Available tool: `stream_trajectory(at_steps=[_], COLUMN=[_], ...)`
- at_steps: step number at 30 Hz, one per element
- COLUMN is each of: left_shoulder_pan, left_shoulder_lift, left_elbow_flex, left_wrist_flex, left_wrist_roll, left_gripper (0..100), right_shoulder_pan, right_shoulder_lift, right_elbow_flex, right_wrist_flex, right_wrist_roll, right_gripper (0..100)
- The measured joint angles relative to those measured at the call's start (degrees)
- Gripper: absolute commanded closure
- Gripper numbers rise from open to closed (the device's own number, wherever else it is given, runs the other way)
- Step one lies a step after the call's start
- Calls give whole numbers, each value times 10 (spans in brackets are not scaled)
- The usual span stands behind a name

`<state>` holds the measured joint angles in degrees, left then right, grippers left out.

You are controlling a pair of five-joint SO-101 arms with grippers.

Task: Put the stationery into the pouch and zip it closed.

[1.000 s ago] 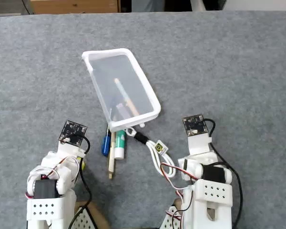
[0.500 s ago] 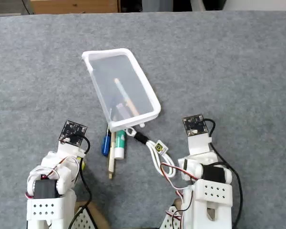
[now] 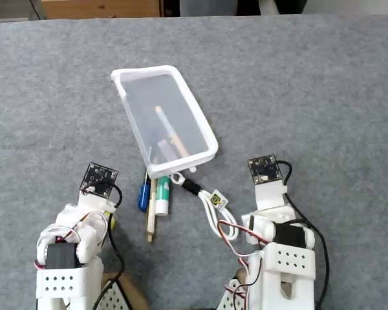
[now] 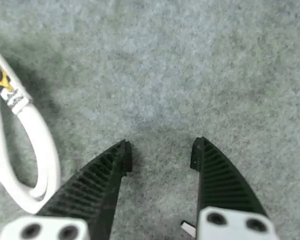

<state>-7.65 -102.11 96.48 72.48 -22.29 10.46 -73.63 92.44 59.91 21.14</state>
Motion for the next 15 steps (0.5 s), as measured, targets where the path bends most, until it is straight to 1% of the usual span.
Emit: stream_trajectory(at_steps=[5,9,15], left_shoulder_pan=[0,40,117], left_shoulder_lift=[0,0,0], left_elbow_flex=[0,0,0], left_wrist_flex=[-17,-27,-29], left_wrist_roll=[0,-1,-1], left_gripper=[859,859,859], right_shoulder_pan=[0,0,0], right_shoulder_lift=[0,0,0], right_elbow_flex=[0,0,17], right_wrist_flex=[0,-13,-130], right_wrist_roll=[0,0,0], right_gripper=[780,780,779])
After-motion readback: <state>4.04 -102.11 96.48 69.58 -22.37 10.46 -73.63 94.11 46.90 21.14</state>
